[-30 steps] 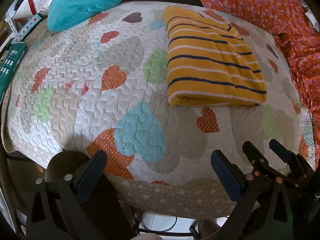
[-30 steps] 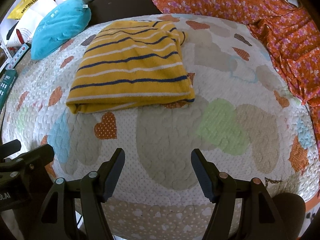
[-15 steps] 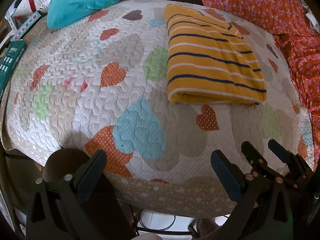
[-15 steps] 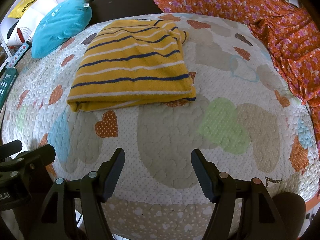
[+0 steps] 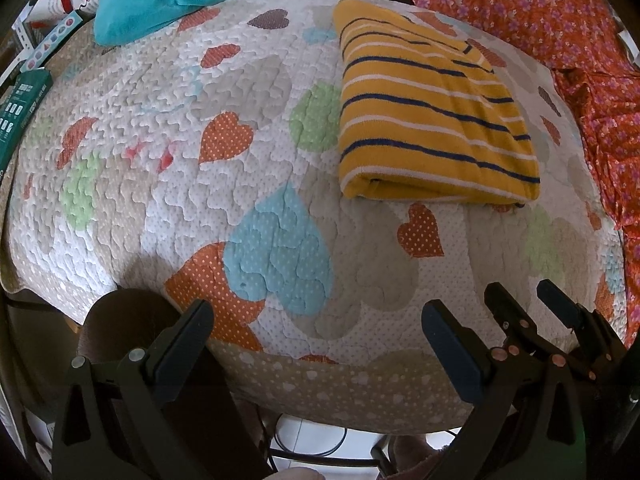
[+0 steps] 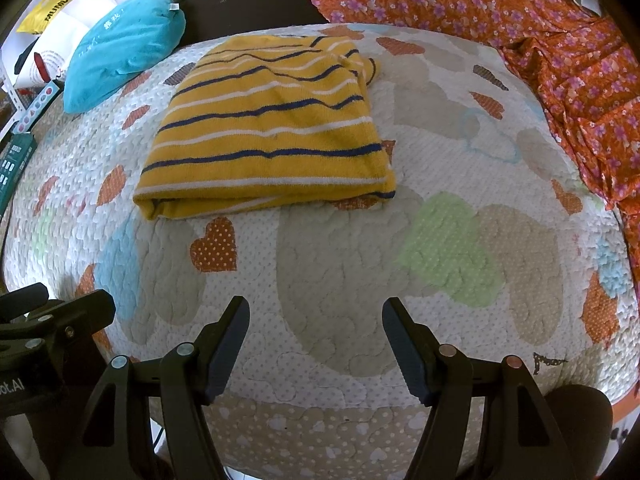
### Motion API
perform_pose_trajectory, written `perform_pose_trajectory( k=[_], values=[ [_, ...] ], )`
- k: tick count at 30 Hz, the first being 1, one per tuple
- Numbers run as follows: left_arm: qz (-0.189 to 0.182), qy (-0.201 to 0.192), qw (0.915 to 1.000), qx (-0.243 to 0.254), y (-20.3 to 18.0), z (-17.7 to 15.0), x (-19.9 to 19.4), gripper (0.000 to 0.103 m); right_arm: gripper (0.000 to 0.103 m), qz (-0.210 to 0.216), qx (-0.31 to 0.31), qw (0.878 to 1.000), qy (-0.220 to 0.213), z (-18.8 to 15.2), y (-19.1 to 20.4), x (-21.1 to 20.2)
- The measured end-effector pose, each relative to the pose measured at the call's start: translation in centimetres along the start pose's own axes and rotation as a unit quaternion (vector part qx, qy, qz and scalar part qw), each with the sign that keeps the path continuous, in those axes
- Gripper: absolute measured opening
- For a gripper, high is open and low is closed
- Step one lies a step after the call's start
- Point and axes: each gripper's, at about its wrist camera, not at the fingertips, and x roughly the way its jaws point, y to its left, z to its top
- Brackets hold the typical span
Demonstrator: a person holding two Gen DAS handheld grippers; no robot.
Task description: Fold small clothes
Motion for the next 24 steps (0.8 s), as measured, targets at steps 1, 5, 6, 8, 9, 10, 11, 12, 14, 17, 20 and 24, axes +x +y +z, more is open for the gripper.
perform_pose_trajectory(
  k=[1,5,6,8,9,10,11,12,14,17,20,24],
  values=[
    [0.000,0.001,1.0000,0.000,0.0,0.0,0.0,0.103,0.073,0.000,0.000,1.000,0.001,0.0,0.0,0.1],
    [-0.001,0.004,1.0000,-0.001,0.1,0.0,0.2,0.103,0.073,0.001,-0.001,1.000,0.002,-0.1,-0.1,0.3],
    [-0.001,0.004,1.0000,-0.001,0.1,-0.1,0.2,0.103,0.073,0.002,-0.002,1.000,0.002,0.0,-0.2,0.3],
    [-0.002,0.006,1.0000,-0.002,0.1,-0.1,0.3,0.103,0.073,0.002,-0.003,1.000,0.002,0.0,-0.2,0.4],
    [-0.002,0.007,1.0000,-0.003,0.1,-0.1,0.3,0.103,0.073,0.002,-0.003,1.000,0.003,-0.1,-0.2,0.4],
    [-0.002,0.008,1.0000,-0.004,0.2,-0.1,0.4,0.103,0.073,0.003,-0.004,1.000,0.004,0.0,-0.2,0.4],
    [-0.003,0.009,0.9999,-0.004,0.1,-0.2,0.4,0.103,0.073,0.003,-0.005,1.000,0.004,0.0,-0.2,0.4],
    [-0.003,0.010,0.9999,-0.005,0.2,-0.2,0.5,0.103,0.073,0.003,-0.005,1.000,0.004,0.0,-0.1,0.4],
    [-0.004,0.012,0.9999,-0.007,0.3,-0.2,0.6,0.103,0.073,0.003,-0.006,1.000,0.005,0.0,-0.1,0.5],
    [-0.008,0.016,0.9998,-0.013,0.6,0.0,0.8,0.103,0.073,0.003,-0.007,1.000,0.004,0.0,0.0,0.5],
    [-0.017,0.017,0.9995,-0.021,1.0,0.6,1.0,0.103,0.073,0.004,-0.011,1.000,0.003,0.5,0.3,0.5],
    [-0.015,0.013,0.9994,-0.028,1.3,1.5,1.1,0.103,0.073,0.005,-0.025,1.000,-0.004,1.6,1.0,0.6]
  ],
)
